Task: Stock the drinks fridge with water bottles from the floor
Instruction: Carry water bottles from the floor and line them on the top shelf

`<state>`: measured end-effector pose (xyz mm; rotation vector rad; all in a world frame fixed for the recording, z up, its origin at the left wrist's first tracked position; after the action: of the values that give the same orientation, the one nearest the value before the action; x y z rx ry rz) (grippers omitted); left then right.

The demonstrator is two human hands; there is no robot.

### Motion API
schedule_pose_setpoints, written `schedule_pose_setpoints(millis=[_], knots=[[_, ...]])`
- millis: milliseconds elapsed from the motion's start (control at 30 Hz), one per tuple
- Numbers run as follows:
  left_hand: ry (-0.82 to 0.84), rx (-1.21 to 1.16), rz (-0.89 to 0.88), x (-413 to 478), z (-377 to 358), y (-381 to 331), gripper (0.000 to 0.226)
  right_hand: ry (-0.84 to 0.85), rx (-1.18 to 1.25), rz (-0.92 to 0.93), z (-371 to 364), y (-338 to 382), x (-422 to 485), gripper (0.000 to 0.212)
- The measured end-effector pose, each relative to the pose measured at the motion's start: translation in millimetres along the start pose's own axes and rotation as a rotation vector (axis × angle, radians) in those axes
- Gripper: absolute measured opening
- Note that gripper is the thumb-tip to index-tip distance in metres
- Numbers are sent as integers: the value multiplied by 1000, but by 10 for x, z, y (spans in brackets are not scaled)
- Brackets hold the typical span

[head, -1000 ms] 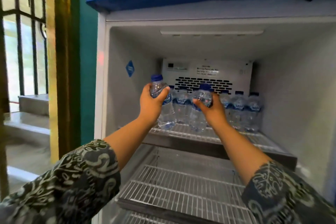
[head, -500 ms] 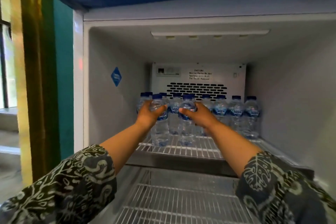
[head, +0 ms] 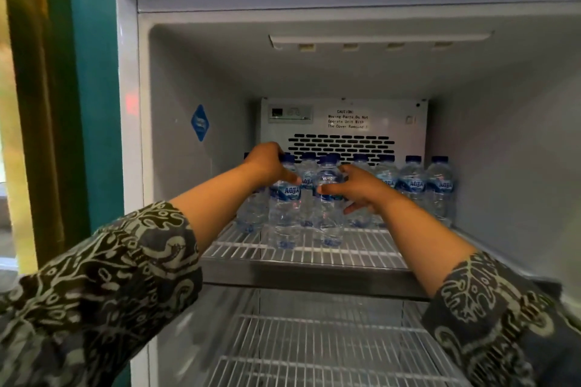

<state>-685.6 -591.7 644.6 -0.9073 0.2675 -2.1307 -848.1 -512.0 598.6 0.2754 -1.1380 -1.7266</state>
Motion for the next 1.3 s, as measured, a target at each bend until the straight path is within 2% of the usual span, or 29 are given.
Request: schedule_pose_setpoints(millis=[233, 433, 533, 667, 767, 867, 1000, 1100, 1300], knots=[[37, -74, -76, 124, -96, 50, 72, -12, 33, 6, -16, -21, -54, 86], [36, -5, -128, 233, -186, 80, 71, -39, 70, 27, -140, 67, -31, 82], [-20, 82, -182, 209, -207, 59, 68, -26, 62, 32, -205, 146, -7, 71], [-174, 147, -275, 89, -262, 80, 67, -72, 122, 11, -288, 127, 23, 72], [-267, 137, -306, -55, -379, 199, 76, -134, 166, 54, -309, 69, 11, 71], [-302, 122, -305, -125, -426, 303, 97, -152, 177, 103, -306, 36, -9, 68], [-243, 190, -268, -107, -432, 384, 115, -116, 141, 132, -356, -14, 16, 66], [-205, 205, -221, -95, -468, 431, 119, -64, 86, 80, -402, -98, 58, 55], [-190, 168, -184, -87, -456, 454, 115, -115, 38, 61, -465, -187, 130, 66]])
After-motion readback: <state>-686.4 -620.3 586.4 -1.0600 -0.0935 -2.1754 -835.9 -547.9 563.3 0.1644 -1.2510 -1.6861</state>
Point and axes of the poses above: each hand's wrist, its own x-axis towards the middle knuckle, its own z-axis out of the back of the hand, y = z × x, the point moved 6 cm from there along x, towards the middle knuckle, and after that the axes turned 7 degrees about -y, right-handed, at the moved point
